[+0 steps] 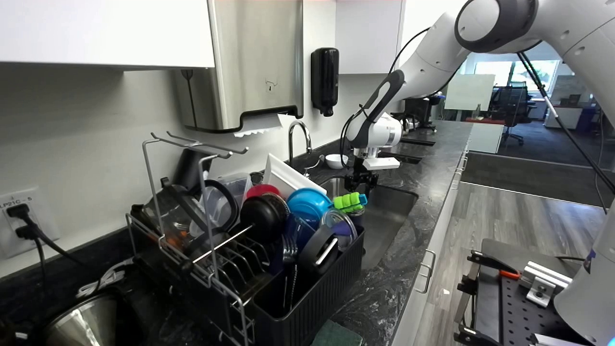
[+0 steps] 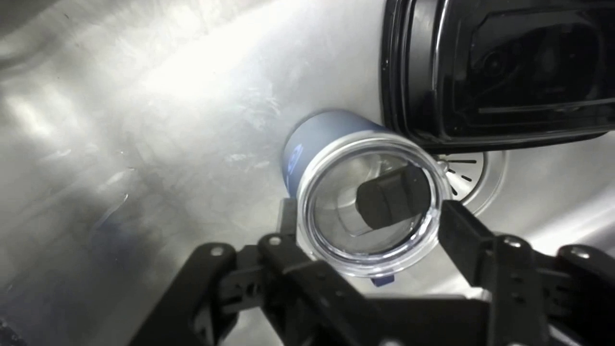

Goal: Pick up the lid from the rack and close the thermocup inside the sink

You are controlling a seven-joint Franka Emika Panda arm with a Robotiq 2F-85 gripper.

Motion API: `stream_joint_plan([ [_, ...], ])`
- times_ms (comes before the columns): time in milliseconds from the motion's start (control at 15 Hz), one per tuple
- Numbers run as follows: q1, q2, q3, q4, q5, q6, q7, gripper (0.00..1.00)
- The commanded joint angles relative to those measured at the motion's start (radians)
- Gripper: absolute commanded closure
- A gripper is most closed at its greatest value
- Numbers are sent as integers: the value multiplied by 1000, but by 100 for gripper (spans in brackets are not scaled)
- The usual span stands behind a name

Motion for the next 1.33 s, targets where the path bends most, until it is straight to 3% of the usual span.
stream_joint_plan([
  [0,-1,-44,-7,-13,8,10,-16,0],
  [467,0,-107,-15,-23,2,-16,-29,0],
  [1267,-46,-230,-1,-154,19,-76,-247,0],
])
